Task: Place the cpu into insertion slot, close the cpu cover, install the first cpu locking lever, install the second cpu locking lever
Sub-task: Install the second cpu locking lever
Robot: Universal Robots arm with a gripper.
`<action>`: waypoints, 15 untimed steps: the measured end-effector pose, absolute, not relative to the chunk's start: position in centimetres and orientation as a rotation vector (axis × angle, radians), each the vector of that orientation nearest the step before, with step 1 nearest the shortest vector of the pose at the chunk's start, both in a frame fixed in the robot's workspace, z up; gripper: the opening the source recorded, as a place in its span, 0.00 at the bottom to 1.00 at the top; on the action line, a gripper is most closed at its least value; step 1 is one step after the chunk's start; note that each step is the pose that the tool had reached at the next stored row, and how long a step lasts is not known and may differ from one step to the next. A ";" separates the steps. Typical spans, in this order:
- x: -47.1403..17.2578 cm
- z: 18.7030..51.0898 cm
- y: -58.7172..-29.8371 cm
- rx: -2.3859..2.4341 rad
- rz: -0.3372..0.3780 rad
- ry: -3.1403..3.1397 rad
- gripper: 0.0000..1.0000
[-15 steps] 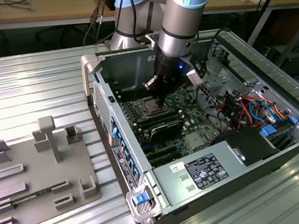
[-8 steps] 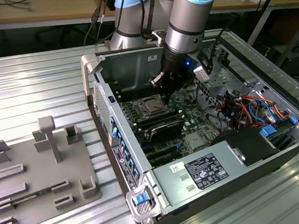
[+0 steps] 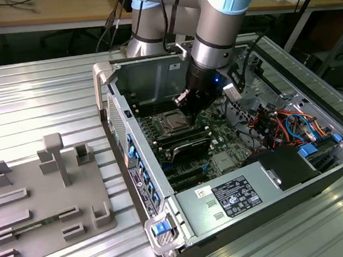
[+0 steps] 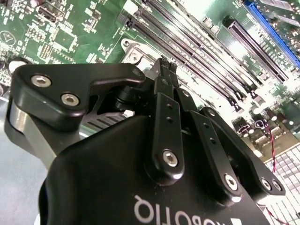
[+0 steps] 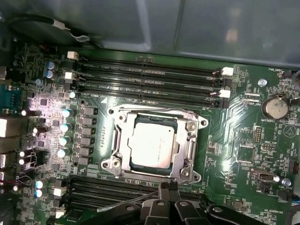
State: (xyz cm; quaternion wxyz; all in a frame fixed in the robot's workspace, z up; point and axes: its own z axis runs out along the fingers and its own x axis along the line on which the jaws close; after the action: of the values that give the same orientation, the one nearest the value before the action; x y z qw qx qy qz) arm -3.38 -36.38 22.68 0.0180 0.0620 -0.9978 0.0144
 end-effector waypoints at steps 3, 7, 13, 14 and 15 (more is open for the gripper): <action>-3.4 22.3 -36.4 0.193 0.045 -3.099 0.11; -3.6 21.7 -36.4 0.193 0.044 -3.099 0.11; -4.0 21.1 -36.4 0.193 0.040 -3.099 0.11; -4.0 21.1 -36.4 0.193 0.038 -3.099 0.11; -4.1 21.1 -36.4 0.193 0.035 -3.099 0.11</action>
State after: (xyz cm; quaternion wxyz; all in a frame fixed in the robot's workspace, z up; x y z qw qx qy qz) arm -4.15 -36.43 21.14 0.0180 0.0621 -0.9978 0.0113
